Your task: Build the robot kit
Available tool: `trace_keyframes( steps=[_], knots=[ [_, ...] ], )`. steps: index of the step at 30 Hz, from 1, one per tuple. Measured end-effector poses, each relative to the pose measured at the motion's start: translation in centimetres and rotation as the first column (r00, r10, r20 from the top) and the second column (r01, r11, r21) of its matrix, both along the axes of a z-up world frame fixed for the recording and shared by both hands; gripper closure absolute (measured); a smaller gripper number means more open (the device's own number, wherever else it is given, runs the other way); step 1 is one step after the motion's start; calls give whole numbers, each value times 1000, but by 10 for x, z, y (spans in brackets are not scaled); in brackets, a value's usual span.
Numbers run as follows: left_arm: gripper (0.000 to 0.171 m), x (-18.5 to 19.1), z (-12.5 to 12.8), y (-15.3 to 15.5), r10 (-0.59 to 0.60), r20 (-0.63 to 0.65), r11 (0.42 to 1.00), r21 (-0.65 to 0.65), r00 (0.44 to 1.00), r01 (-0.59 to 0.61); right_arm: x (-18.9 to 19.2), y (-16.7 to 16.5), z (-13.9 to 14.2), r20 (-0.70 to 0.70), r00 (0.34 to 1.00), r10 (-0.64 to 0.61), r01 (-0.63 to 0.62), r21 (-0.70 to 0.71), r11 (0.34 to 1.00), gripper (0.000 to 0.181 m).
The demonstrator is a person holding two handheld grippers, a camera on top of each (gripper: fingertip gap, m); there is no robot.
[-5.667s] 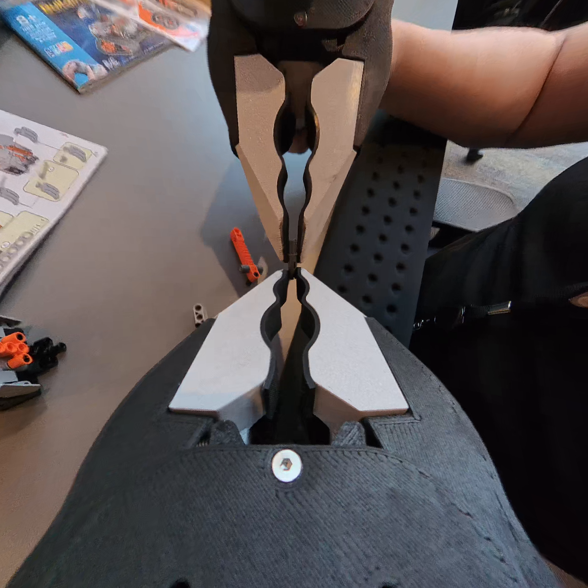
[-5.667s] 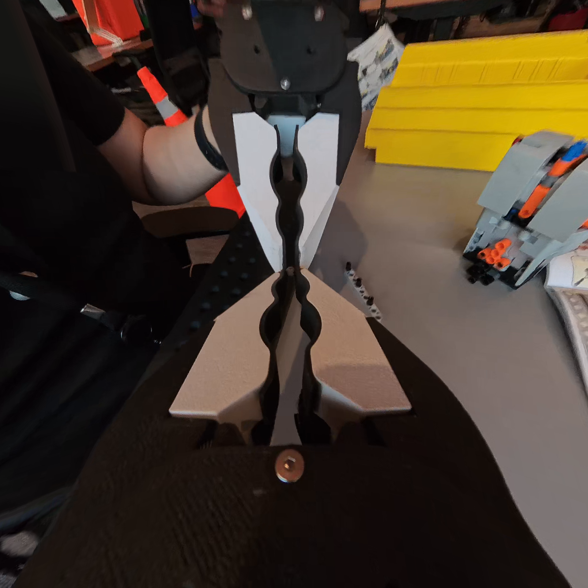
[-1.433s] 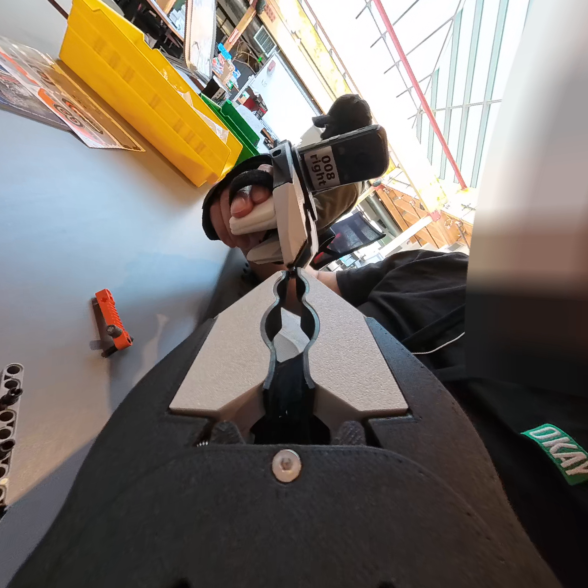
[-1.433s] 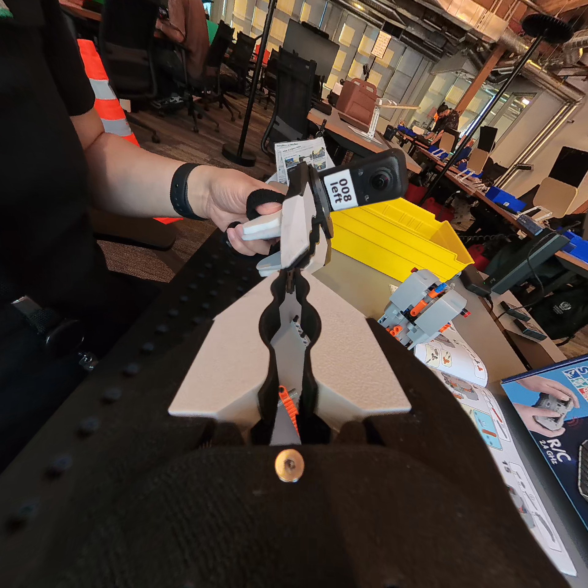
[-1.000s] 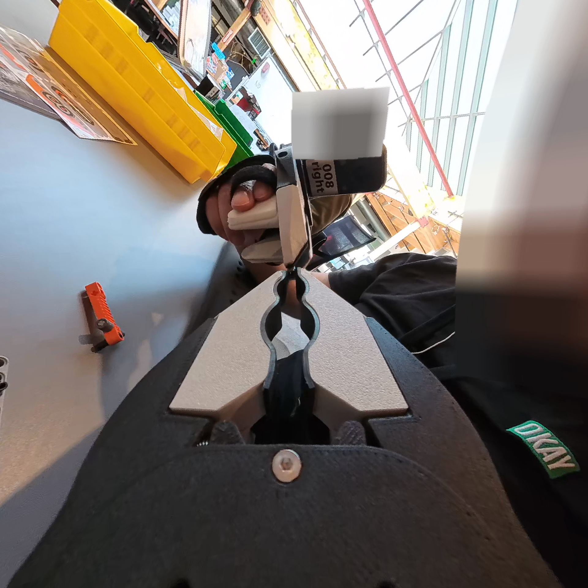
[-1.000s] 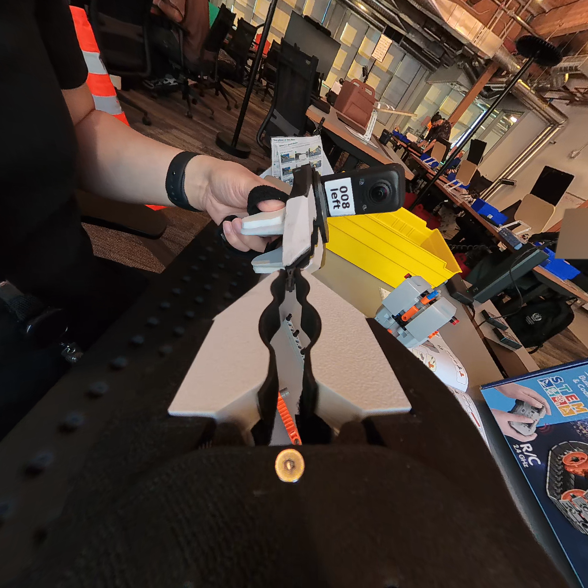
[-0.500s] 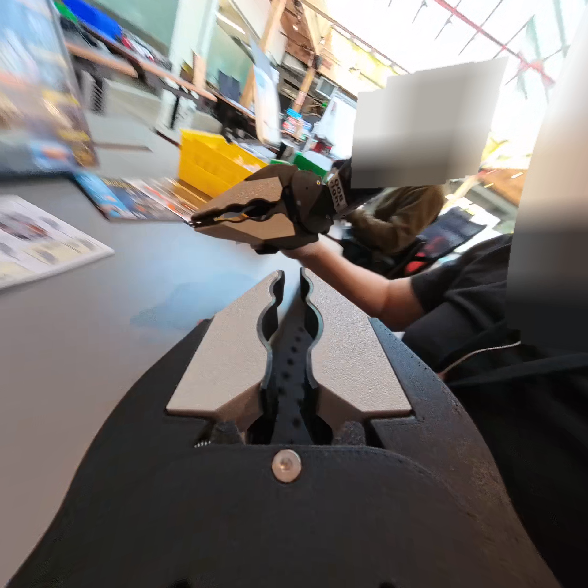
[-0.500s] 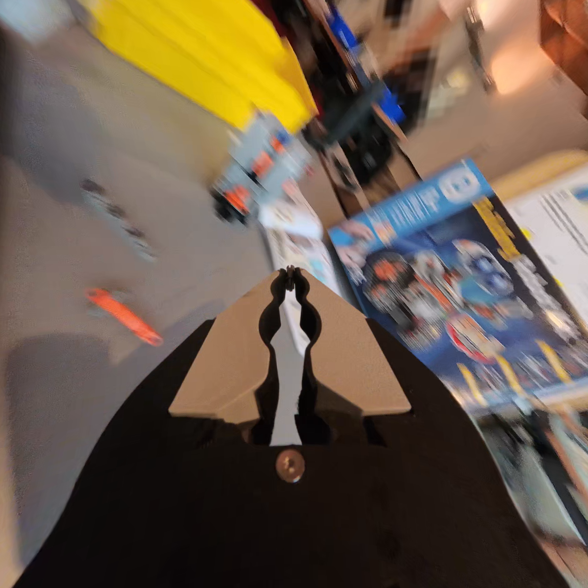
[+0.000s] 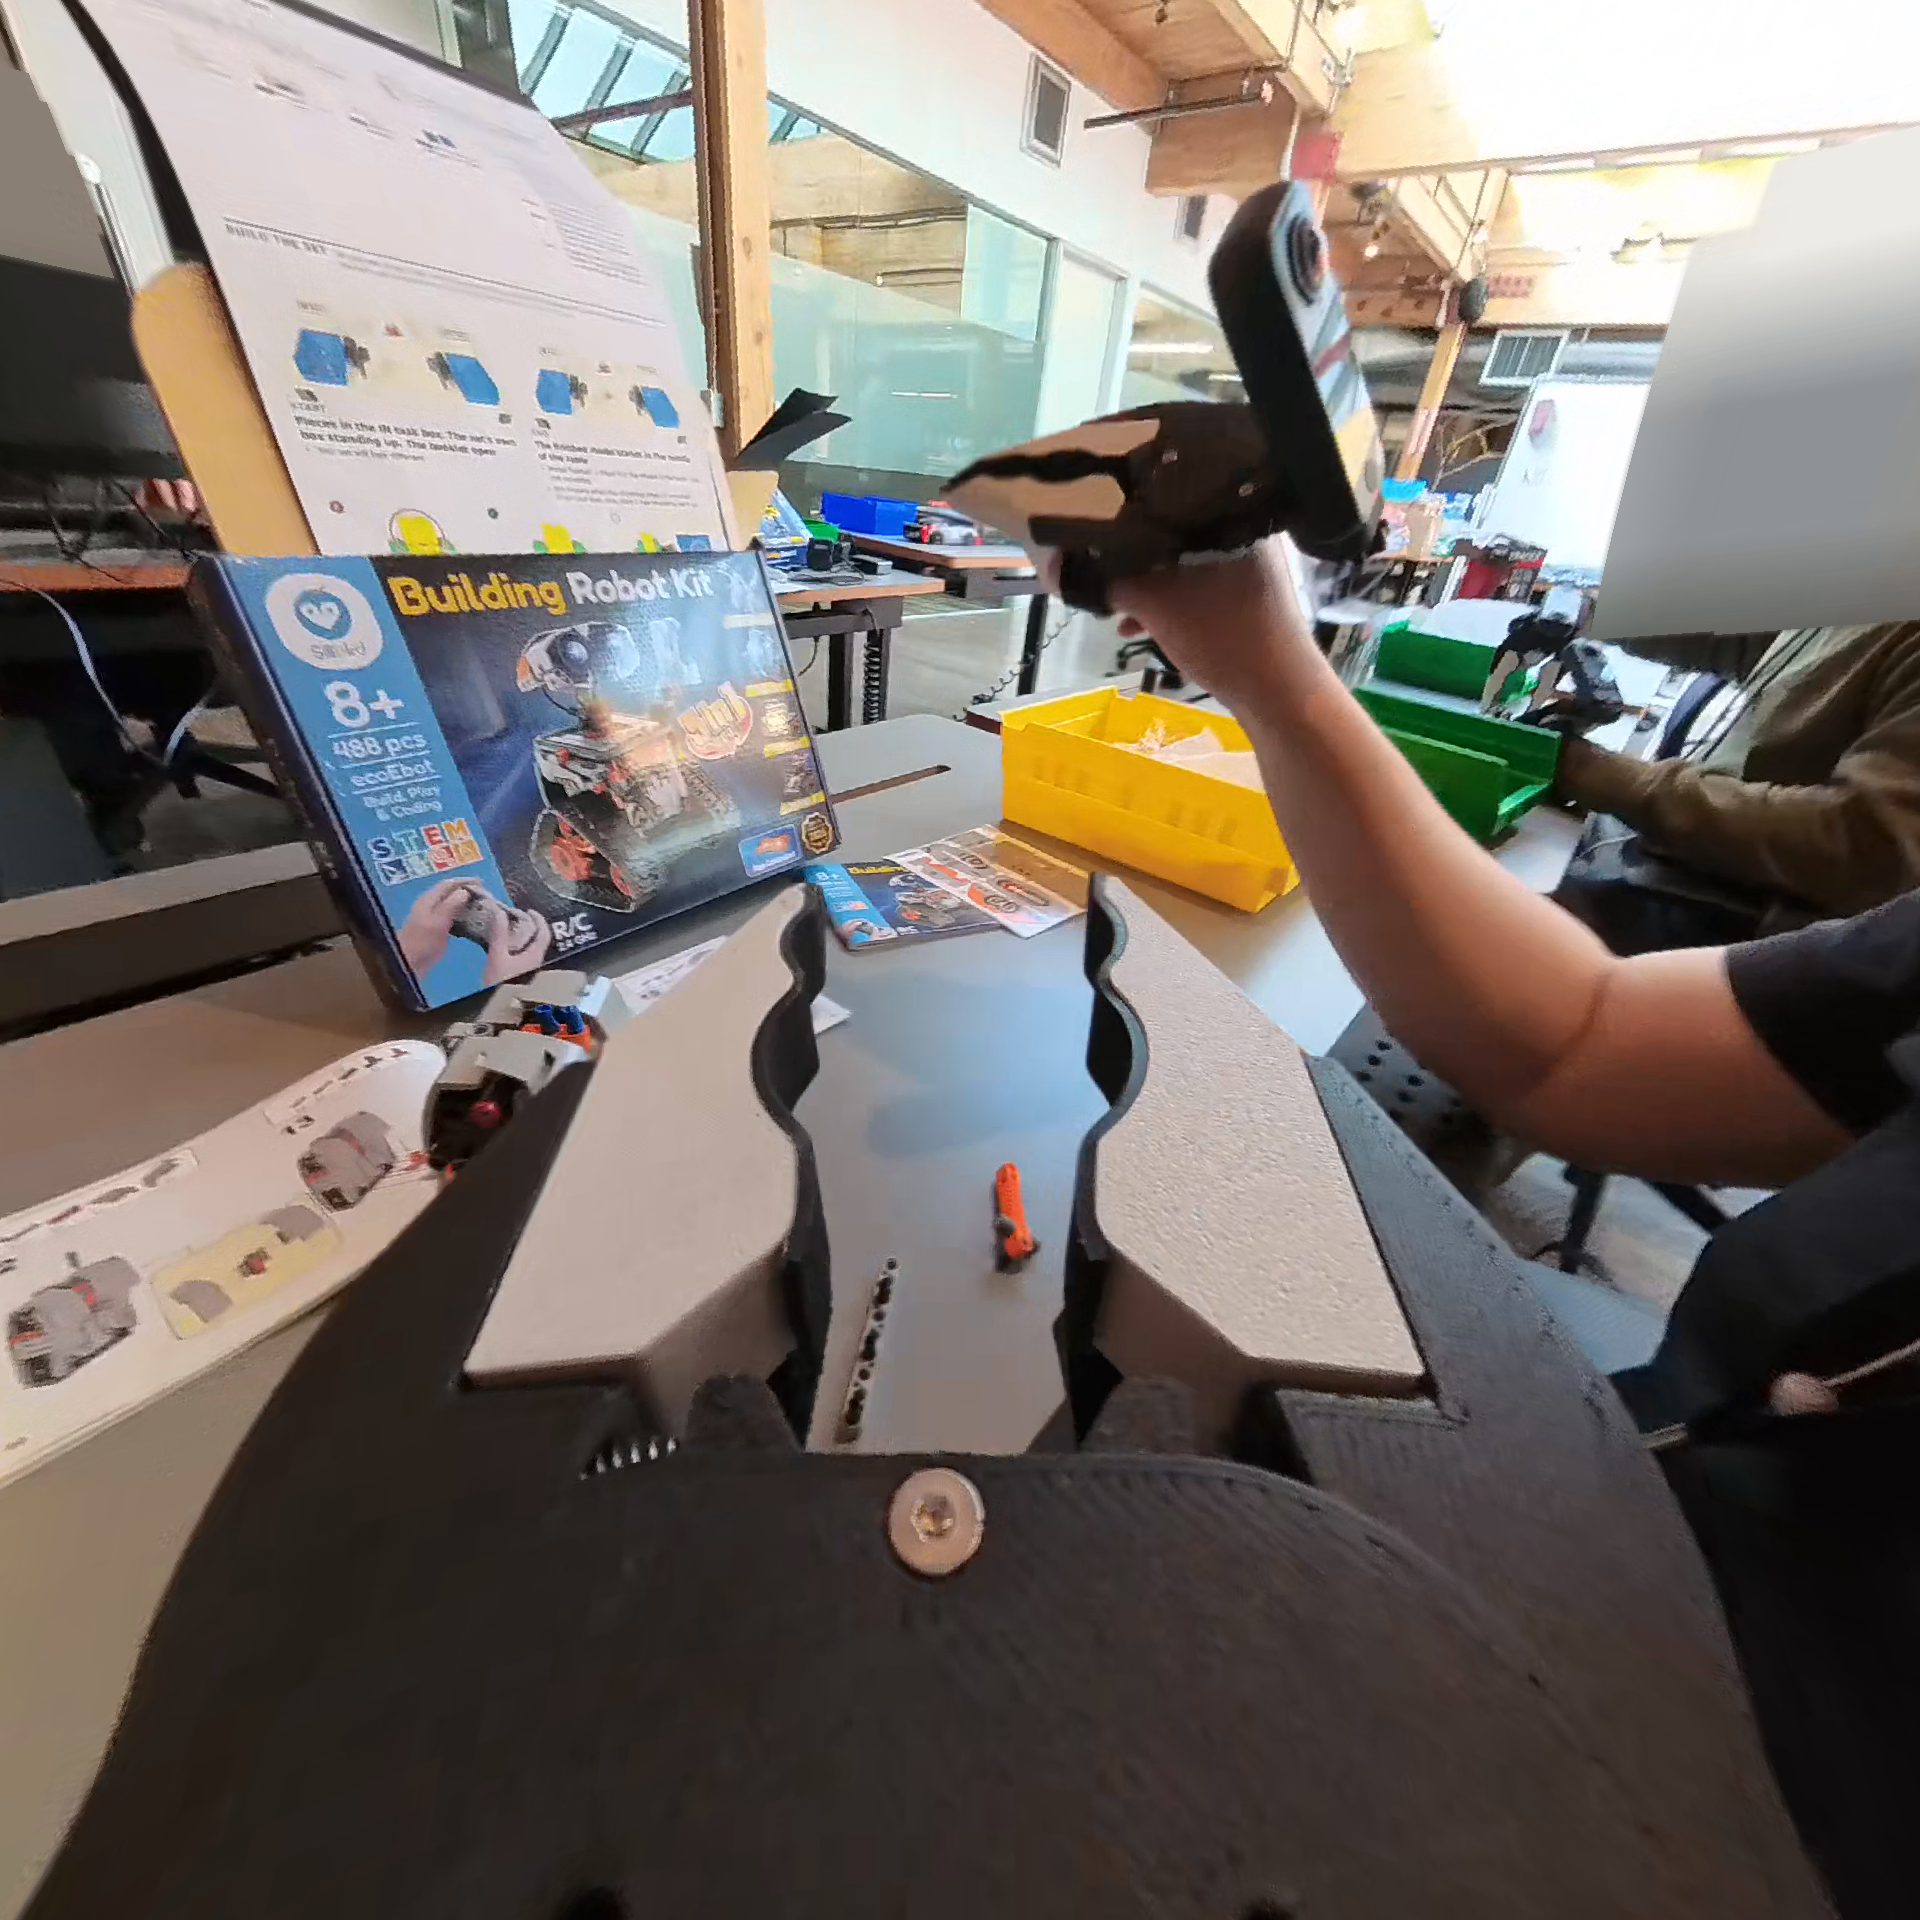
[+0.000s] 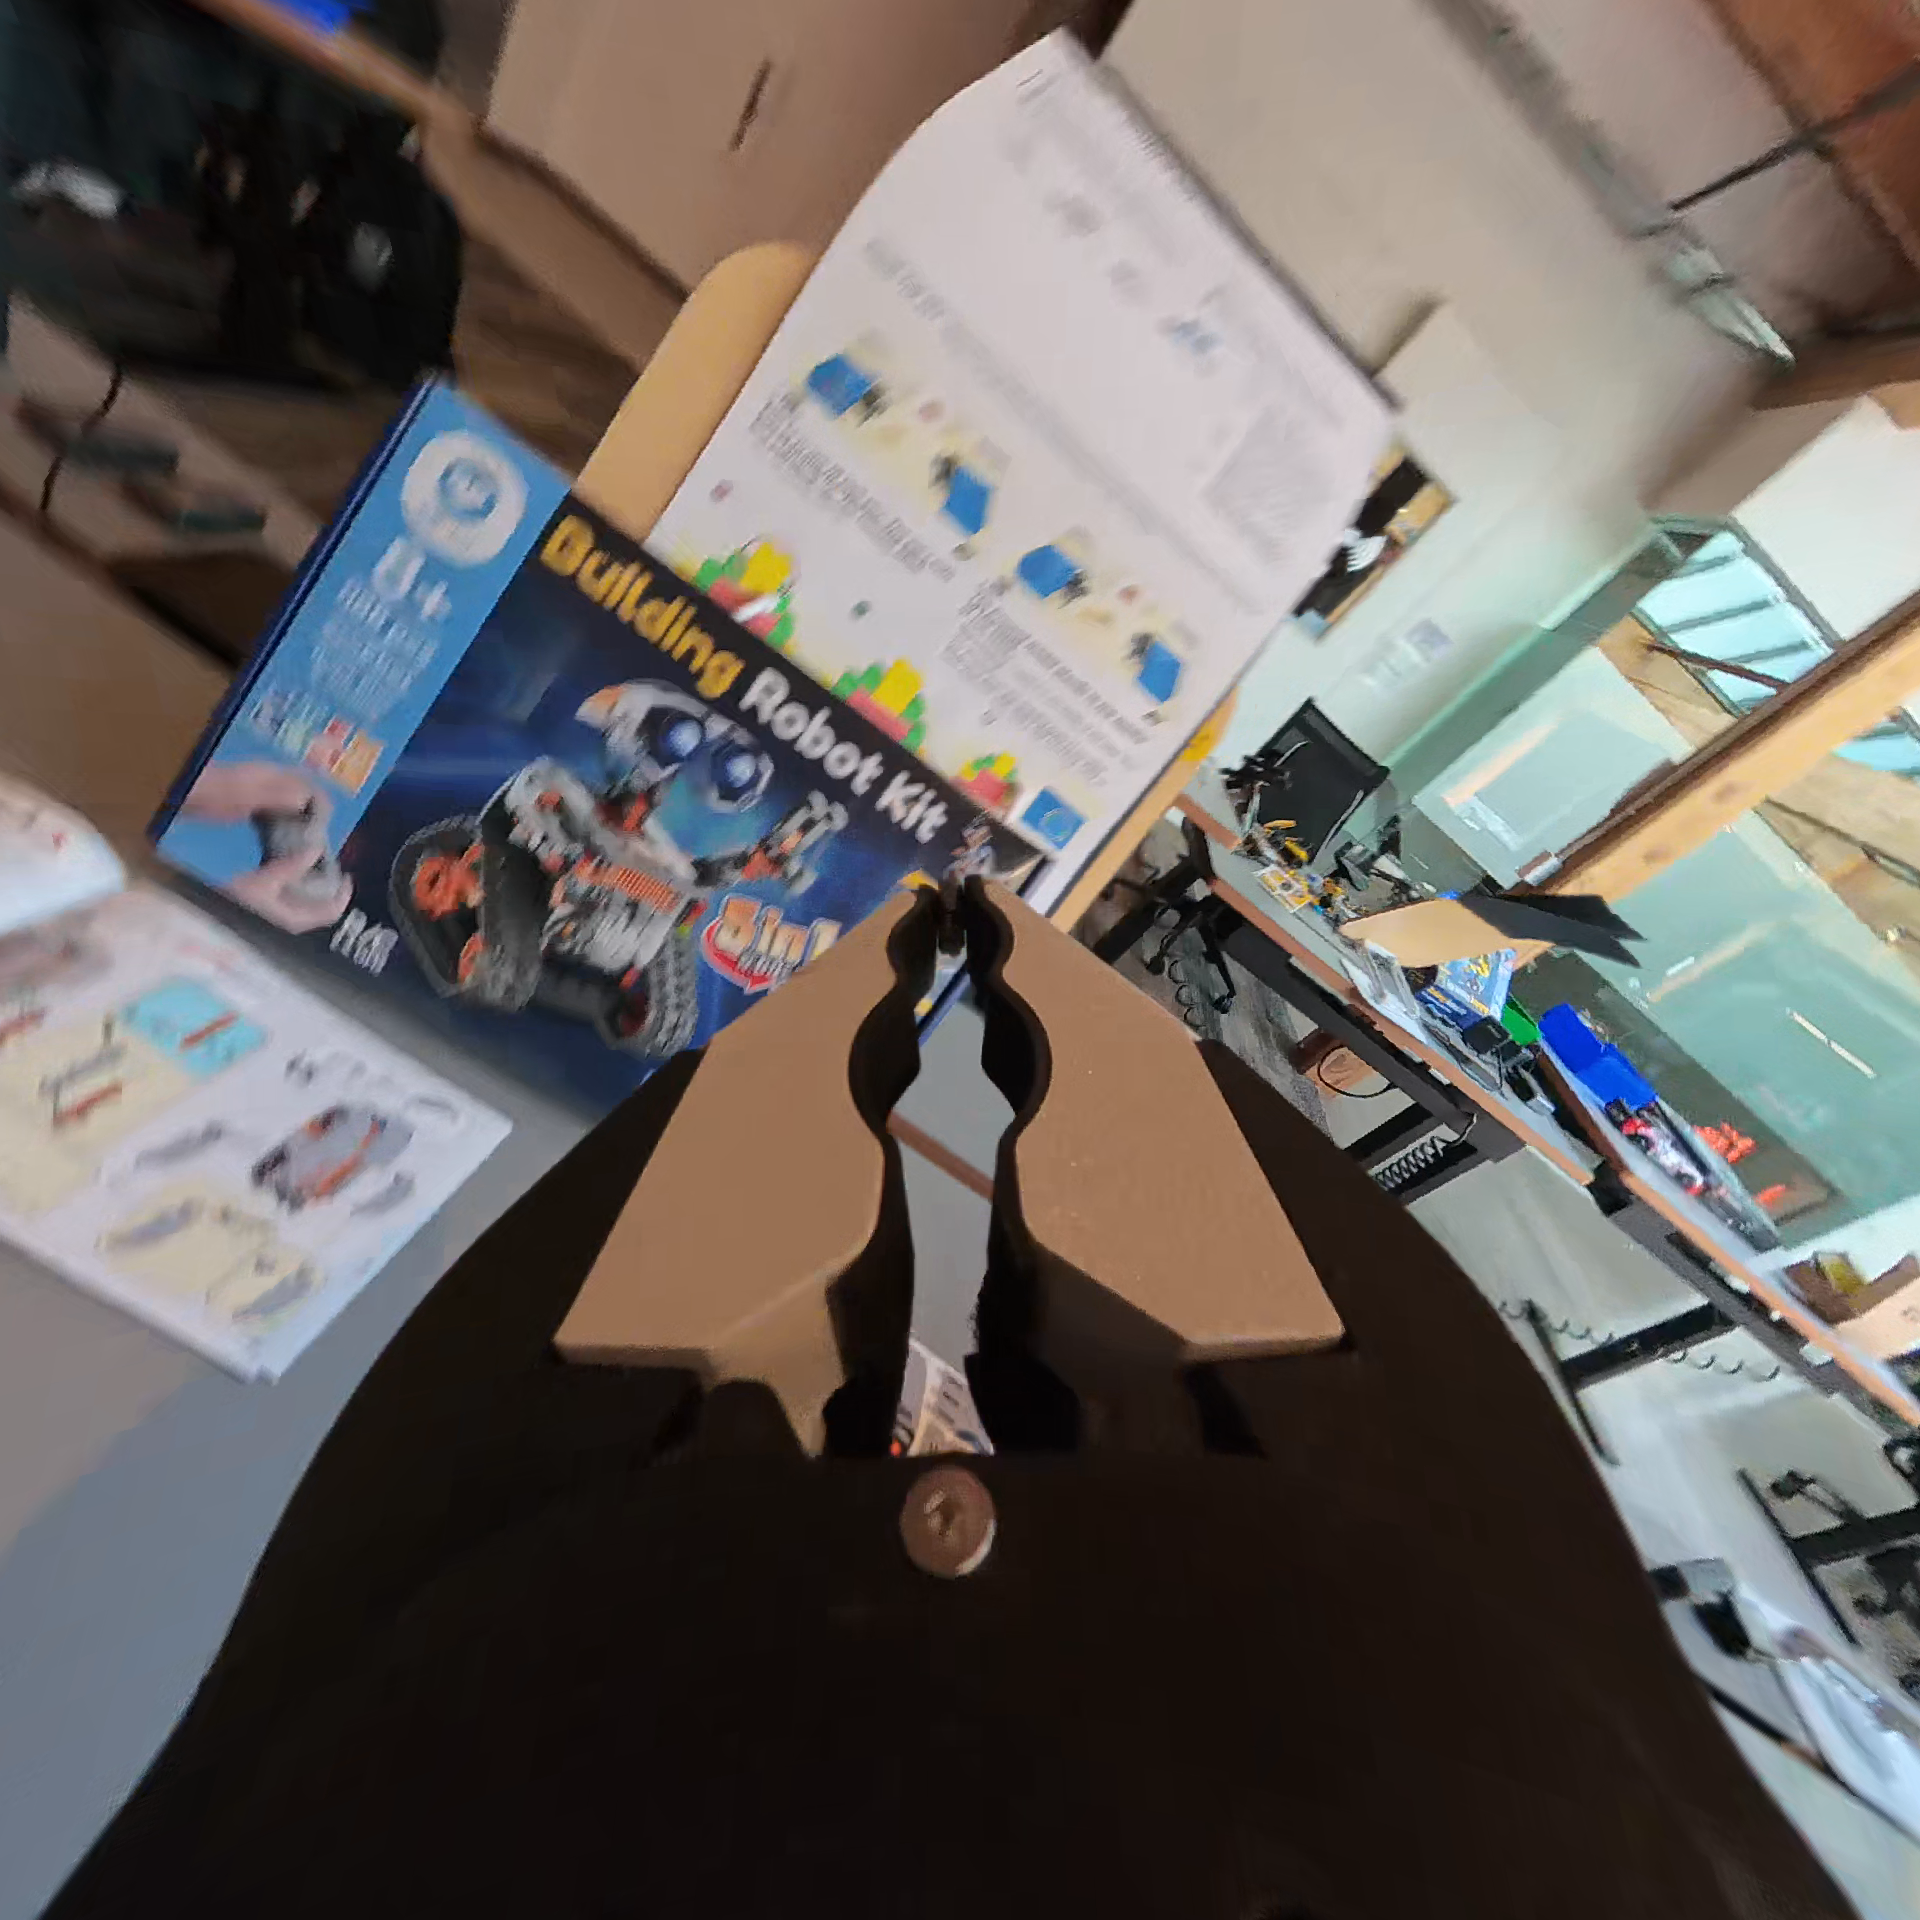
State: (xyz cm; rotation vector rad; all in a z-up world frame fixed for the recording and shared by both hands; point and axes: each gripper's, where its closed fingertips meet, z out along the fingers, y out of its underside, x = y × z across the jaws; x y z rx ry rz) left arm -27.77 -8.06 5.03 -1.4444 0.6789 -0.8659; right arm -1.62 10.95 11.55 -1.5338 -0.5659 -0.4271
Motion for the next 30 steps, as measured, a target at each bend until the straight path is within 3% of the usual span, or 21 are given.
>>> trace_keyframes(
  steps=[4, 11, 15, 25, 30],
  knots=[
    [123, 0, 1, 0, 5, -22, 1000, -6, 1000, -5, 34, -9, 35, -129, 990, -58, 74, 121, 990, 178],
    [129, 15, 9, 11, -6, -13, 1000, 8, 1000, 6, 112, -23, 43, -295, 942, -162, 216, 158, 963, 178],
    [130, 27, 13, 13, -17, -27, 1000, 23, 999, 18, 138, -32, 45, -360, 914, -188, 260, 162, 952, 178],
    [132, 31, 1, 11, -2, -104, 1000, -8, 995, 1, 143, -29, 45, -391, 906, -162, 241, 162, 957, 178],
    [133, 29, -7, 16, 6, -71, 1000, -19, 997, -8, 139, -23, 41, -384, 911, -153, 224, 147, 964, 178]
  ],
)
